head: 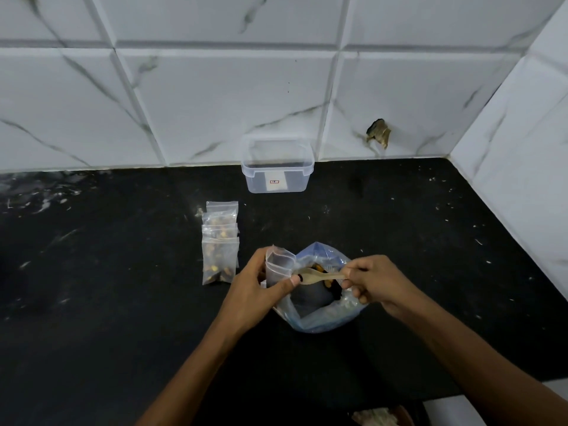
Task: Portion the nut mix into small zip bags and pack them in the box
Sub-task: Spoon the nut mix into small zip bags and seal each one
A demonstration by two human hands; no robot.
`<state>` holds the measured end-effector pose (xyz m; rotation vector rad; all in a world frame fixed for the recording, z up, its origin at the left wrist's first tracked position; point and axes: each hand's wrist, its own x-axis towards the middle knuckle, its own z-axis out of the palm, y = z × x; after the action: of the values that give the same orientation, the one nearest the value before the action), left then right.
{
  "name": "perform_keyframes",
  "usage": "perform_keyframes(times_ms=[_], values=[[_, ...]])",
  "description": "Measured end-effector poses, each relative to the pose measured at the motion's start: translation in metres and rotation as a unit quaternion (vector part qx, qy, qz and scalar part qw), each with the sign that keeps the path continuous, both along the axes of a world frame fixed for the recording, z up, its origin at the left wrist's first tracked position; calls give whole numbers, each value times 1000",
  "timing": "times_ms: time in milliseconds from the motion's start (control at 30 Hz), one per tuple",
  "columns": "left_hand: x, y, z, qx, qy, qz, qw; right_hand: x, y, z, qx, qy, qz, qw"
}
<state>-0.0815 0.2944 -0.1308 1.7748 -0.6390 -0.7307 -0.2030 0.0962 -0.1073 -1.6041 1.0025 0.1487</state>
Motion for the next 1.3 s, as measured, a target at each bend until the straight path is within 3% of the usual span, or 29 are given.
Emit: perform_keyframes(times_ms=[300,433,500,600,667,733,800,900,967,1067,1167,1300], values=[[0,0,9,6,-88,19,996,-7,-10,65,-44,-63,10,997],[-2,-8,11,7,-141,13,990,-4,7,93,-166,-118,80,976],[-3,-12,13,-5,-140,17,990,-3,18,100,-324,-129,166,922],[-4,-16,14,-30,-112,35,993,-2,34,97,-526,-147,321,774],[-3,-18,13,-42,-86,44,994,-3,39,92,-600,-163,379,685],[-2,-18,12,-47,-65,50,996,-5,40,90,-620,-185,380,661],[-1,-17,12,-49,-52,58,996,-6,38,91,-619,-217,341,674],[2,-14,8,-45,-42,73,995,-12,28,95,-566,-254,200,758],[4,-10,5,-40,-45,92,994,-16,21,89,-494,-218,110,835],[6,-6,7,-35,-44,113,992,-19,13,50,-385,-93,92,914],[4,-4,10,-30,-40,112,993,-22,14,2,-329,-13,103,939],[1,-2,9,-26,-37,104,993,-22,22,-34,-328,45,113,937]])
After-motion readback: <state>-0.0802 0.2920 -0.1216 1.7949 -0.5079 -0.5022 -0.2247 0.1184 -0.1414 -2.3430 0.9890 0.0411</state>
